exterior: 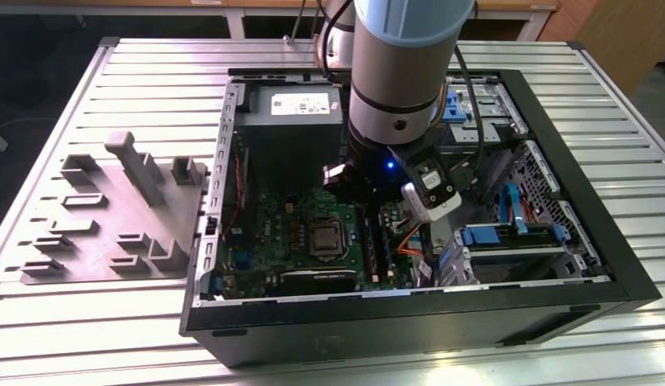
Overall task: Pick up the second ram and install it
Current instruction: 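Insert the second ram into the second slot, then press down the second ram until it locks into place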
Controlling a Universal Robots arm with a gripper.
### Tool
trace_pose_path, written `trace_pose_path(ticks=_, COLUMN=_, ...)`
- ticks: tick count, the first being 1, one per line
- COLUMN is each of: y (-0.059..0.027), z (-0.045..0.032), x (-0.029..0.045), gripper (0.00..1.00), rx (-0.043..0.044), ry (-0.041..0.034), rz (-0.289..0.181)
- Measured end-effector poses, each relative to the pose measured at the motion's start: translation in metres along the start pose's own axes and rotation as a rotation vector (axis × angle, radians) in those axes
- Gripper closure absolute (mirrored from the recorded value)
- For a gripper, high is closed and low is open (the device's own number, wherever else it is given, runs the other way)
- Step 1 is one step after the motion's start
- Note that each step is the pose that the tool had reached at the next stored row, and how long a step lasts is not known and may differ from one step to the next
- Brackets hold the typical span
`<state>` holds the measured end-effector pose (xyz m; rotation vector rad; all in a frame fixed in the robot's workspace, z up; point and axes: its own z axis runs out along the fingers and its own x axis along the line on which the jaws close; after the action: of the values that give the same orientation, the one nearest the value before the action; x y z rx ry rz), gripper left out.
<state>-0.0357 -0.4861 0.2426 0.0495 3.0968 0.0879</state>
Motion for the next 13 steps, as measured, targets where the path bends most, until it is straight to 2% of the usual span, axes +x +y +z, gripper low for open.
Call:
trace_pose_path(ticks=3, y=0.0000, z=0.0000, x=0.0000, gripper=0.83, rx=0.0000, ry=0.0000, rz=0.000)
trace_pose_path(ticks=4, y=0.0000, z=0.0000, x=0.0000, gripper=0.89, rx=0.0000, ry=-0.0001, rz=0.000)
trace_pose_path(ticks=13, y=0.0000, z=0.0000, x=0.0000, gripper=0.90, rx=-0.0001, ry=-0.0007, rz=0.000)
